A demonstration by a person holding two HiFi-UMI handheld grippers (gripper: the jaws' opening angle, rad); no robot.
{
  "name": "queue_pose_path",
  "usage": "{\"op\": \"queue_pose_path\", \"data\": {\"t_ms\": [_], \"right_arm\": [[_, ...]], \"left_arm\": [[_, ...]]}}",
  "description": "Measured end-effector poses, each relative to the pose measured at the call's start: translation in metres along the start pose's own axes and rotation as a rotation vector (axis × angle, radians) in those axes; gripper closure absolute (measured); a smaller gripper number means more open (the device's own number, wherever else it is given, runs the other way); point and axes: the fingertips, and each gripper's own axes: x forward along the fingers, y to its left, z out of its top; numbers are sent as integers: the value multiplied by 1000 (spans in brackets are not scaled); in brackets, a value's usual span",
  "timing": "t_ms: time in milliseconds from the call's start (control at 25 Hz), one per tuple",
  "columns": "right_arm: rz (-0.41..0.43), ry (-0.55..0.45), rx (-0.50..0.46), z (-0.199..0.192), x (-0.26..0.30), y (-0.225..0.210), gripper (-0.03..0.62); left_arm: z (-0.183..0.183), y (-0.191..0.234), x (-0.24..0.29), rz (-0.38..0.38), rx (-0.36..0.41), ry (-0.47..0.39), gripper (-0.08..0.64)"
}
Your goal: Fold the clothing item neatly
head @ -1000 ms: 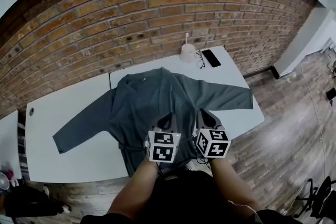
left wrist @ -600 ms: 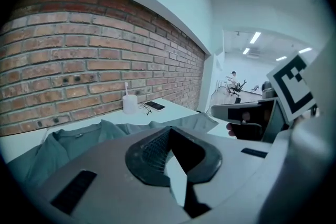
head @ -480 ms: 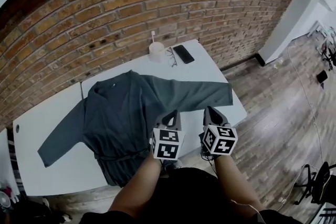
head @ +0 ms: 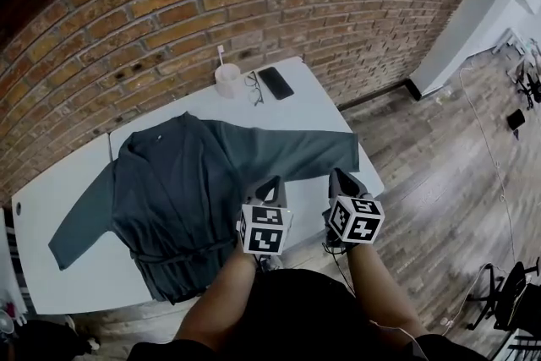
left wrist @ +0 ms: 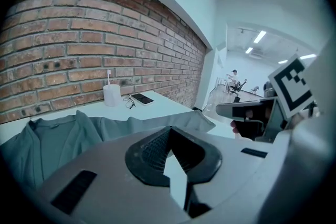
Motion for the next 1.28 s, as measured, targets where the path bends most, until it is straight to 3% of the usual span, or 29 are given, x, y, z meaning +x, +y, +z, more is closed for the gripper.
{"op": "queue_pose_path", "data": {"t_ms": [160, 440, 640, 760, 1040, 1280], "right_arm": [[-22, 23, -36, 3, 14, -34, 591], [-136, -12, -153, 6, 46, -92, 580], [-113, 161, -153, -32, 83, -112, 474], [-159, 239, -187, -45, 96, -131, 437], [-222, 365, -250, -62, 108, -152, 437], [-202, 416, -179, -68, 113, -145, 471]], "left_arm": [[-3, 3, 2, 22, 2, 19, 572], [-8, 13, -3, 59, 17, 37, 572], [-9, 21, -6, 80, 17, 40, 572], [-9, 23, -8, 90, 16, 33, 572], [-15, 34, -8, 110, 0, 49, 572], [-17, 40, -10, 124, 1, 58, 572]]}}
